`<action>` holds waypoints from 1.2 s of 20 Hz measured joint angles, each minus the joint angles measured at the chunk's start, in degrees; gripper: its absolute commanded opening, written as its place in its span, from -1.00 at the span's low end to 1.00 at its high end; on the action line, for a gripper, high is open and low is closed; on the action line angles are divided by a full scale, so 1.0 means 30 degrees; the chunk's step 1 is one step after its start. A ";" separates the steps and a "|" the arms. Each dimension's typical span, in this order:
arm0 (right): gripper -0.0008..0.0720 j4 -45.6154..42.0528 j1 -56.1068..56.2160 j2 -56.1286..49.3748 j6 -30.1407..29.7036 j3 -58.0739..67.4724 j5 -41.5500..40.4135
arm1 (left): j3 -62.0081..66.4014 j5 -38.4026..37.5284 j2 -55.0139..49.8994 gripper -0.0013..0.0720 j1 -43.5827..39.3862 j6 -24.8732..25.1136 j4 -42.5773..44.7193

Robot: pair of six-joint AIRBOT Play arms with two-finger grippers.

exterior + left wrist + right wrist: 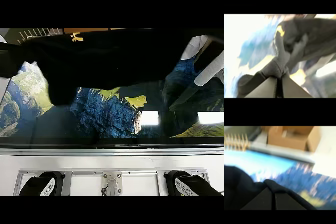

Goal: Fold the clothes and pants, and hang the long-sleeved shirts on hangers.

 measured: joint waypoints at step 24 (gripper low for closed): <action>0.70 -0.5384 -0.0211 -0.7082 0.3337 0.0175 -0.0393 | -0.4605 0.3679 -0.9632 0.59 0.0838 -0.4204 0.2965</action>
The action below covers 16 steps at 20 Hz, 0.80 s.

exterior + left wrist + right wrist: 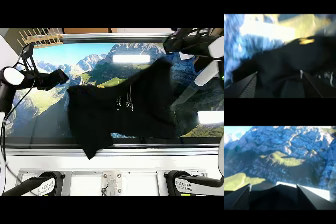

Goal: Fold the clothes and pants, and hang the long-sleeved shirts on hangers.

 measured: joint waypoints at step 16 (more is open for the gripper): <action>0.70 0.1209 -0.1399 0.7672 0.0058 -0.9901 0.4087 | -1.3588 -0.0204 0.2200 0.59 0.2353 0.0852 -0.0634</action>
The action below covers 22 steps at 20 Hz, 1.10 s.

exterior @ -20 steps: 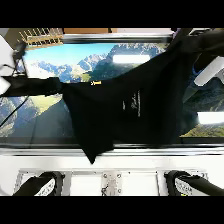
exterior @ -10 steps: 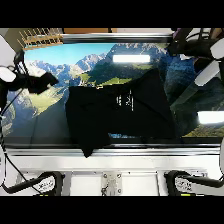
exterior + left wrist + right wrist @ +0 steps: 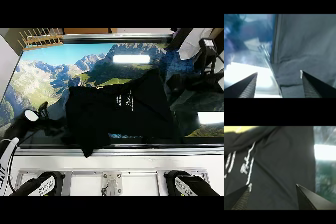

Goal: Fold the clothes and pants, and hang the long-sleeved shirts on hangers.

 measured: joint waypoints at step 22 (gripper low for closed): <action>0.70 0.1355 -1.0338 0.2565 0.3723 -1.2823 0.2040 | -0.1763 0.2324 0.1545 -0.94 -0.4058 0.0036 -0.0692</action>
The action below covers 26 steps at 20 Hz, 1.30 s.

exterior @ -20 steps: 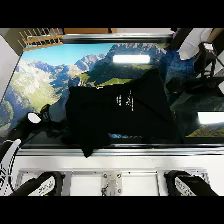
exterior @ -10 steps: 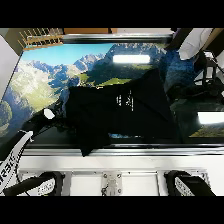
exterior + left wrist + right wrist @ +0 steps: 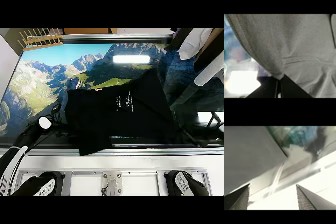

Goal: Fold the clothes and pants, and hang the long-sleeved shirts on hangers.

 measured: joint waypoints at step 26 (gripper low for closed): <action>-0.95 0.0138 0.5595 -0.0510 -0.1428 0.5020 -0.6543 | 0.4940 -0.1392 0.4167 -0.94 0.2266 0.0000 -0.0182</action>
